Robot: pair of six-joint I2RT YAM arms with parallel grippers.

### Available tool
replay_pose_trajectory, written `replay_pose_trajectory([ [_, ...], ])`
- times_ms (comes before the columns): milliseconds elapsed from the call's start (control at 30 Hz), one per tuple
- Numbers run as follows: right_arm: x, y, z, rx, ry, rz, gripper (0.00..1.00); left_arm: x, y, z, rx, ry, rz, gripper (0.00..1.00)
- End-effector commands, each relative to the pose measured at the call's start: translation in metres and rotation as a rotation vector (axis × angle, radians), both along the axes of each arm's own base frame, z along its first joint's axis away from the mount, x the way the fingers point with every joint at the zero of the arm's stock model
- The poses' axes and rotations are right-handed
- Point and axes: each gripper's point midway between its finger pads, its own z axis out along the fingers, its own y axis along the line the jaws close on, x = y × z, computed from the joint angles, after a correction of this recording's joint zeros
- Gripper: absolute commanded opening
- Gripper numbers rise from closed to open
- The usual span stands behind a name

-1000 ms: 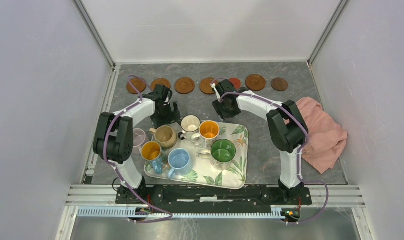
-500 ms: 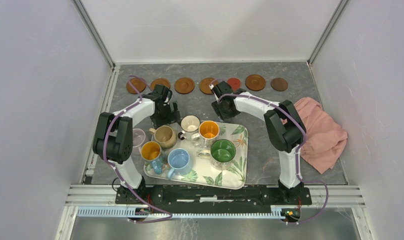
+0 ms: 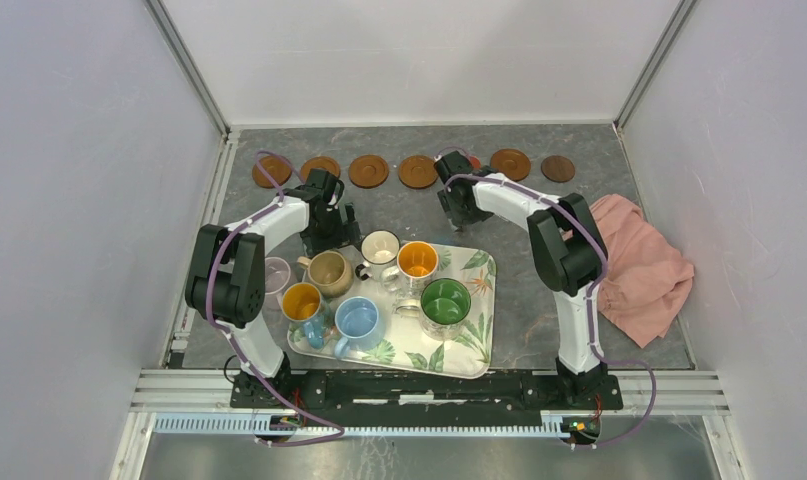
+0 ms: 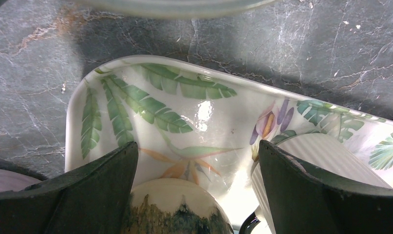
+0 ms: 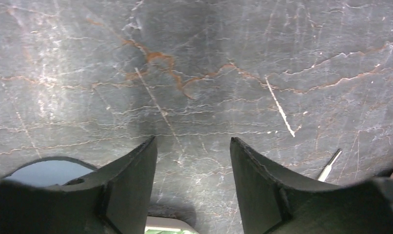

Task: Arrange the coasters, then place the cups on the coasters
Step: Move the tray to the center of the board.

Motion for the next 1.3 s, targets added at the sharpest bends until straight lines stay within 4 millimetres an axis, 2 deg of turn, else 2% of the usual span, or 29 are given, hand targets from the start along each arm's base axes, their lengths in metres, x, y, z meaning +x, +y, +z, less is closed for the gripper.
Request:
replay_pose_trajectory([
  [0,0.004,-0.002,0.001,0.012,0.005,-0.010,0.66,-0.004,-0.002,-0.003,-0.002,0.016,-0.047,1.00],
  [100,0.004,0.019,0.014,0.099,-0.010,0.044,0.71,-0.004,-0.001,-0.003,0.000,0.016,-0.045,1.00],
  [233,-0.005,0.046,0.023,0.162,-0.016,0.109,0.78,-0.005,-0.001,-0.003,-0.001,0.013,-0.044,1.00],
  [500,-0.006,0.067,0.025,0.201,-0.016,0.128,0.90,-0.005,-0.002,-0.002,-0.005,0.013,-0.043,1.00],
  [667,-0.005,0.076,0.027,0.208,-0.017,0.141,0.94,-0.005,-0.002,-0.002,-0.004,0.011,-0.043,1.00],
  [800,-0.007,0.072,0.027,0.187,-0.015,0.144,0.96,-0.005,-0.001,-0.002,0.000,0.011,-0.042,1.00],
  [900,-0.013,0.060,0.027,0.167,-0.005,0.125,0.97,-0.006,-0.002,-0.001,-0.004,0.013,-0.044,1.00],
  [1033,-0.025,0.048,0.036,0.193,0.000,0.104,0.97,-0.004,-0.005,0.003,-0.019,0.000,-0.048,1.00],
  [1267,-0.046,0.023,0.040,0.240,0.021,0.042,0.92,0.012,-0.014,0.030,-0.041,-0.079,-0.037,1.00],
])
